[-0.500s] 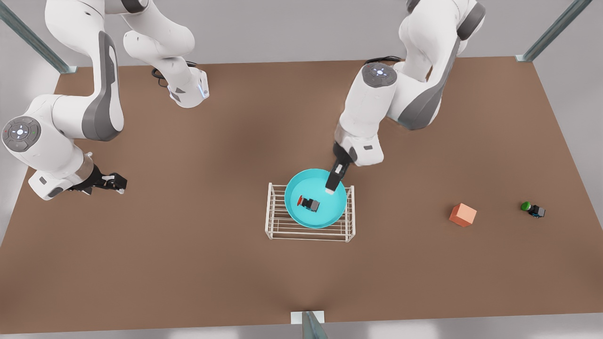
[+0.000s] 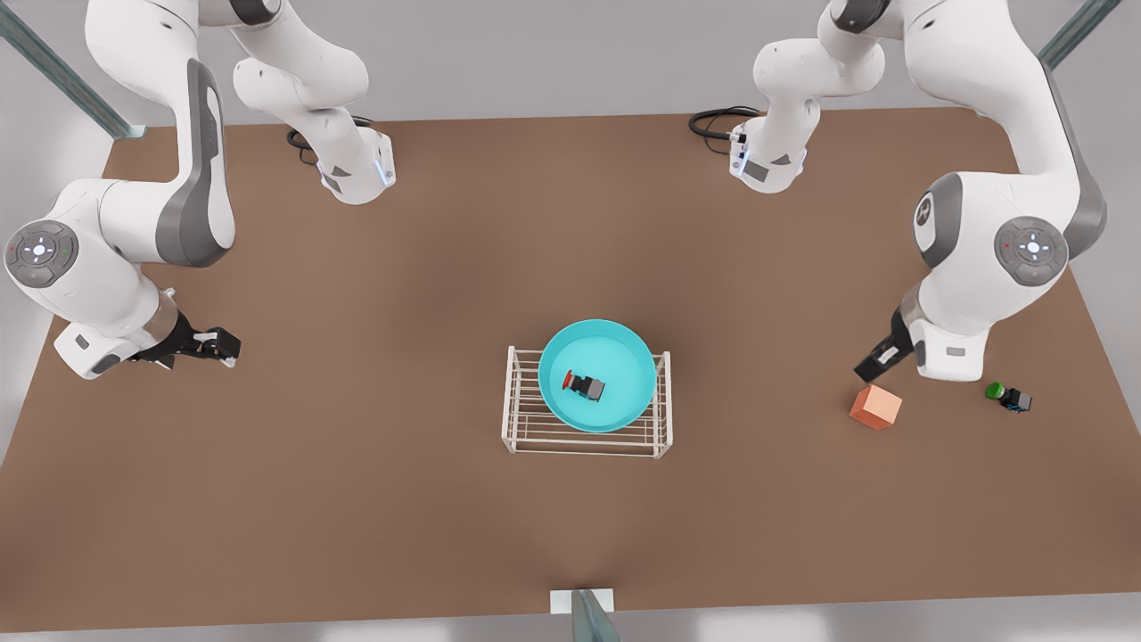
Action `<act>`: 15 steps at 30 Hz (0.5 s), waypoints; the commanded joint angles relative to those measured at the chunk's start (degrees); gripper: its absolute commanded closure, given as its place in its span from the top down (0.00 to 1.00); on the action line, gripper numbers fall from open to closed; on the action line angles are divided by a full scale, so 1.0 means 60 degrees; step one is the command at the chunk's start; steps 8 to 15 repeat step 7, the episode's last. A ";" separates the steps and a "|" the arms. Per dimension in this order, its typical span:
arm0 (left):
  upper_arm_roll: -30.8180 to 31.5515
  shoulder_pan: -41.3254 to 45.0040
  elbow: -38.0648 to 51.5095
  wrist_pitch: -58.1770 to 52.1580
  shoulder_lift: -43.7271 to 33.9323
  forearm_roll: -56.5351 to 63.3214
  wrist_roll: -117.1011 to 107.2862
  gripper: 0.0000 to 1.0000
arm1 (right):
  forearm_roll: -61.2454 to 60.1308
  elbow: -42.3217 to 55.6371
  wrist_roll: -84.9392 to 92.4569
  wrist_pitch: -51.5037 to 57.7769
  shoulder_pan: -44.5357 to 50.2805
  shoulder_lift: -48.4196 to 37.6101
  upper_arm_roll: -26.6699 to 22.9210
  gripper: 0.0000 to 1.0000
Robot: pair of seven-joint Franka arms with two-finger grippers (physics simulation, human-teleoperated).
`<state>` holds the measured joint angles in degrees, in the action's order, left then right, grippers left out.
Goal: Place the plate on the shelf with right arm and place the red button switch in the plate with left arm
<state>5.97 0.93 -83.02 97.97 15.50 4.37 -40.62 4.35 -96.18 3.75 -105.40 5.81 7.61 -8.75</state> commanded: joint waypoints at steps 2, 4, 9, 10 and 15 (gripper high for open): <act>0.0001 -0.0023 0.0024 -0.0009 0.0038 -0.0260 0.7722 1.00 | -0.0008 0.0005 0.0019 0.0004 0.0028 -0.0009 0.0008 1.00; 0.0001 -0.0008 0.0024 -0.0009 0.0038 -0.0348 0.7737 1.00 | -0.0008 0.0005 0.0048 0.0004 0.0057 -0.0009 0.0008 1.00; 0.0016 0.0050 0.0024 -0.0009 0.0053 -0.0334 0.7722 1.00 | -0.0008 0.0005 0.0033 0.0004 0.0057 -0.0009 -0.0007 1.00; 0.0016 0.0050 0.0024 -0.0009 0.0053 -0.0334 0.7722 1.00 | -0.0008 0.0005 0.0033 0.0004 0.0057 -0.0009 -0.0007 1.00; 0.0016 0.0050 0.0024 -0.0009 0.0053 -0.0334 0.7722 1.00 | -0.0008 0.0005 0.0033 0.0004 0.0057 -0.0009 -0.0007 1.00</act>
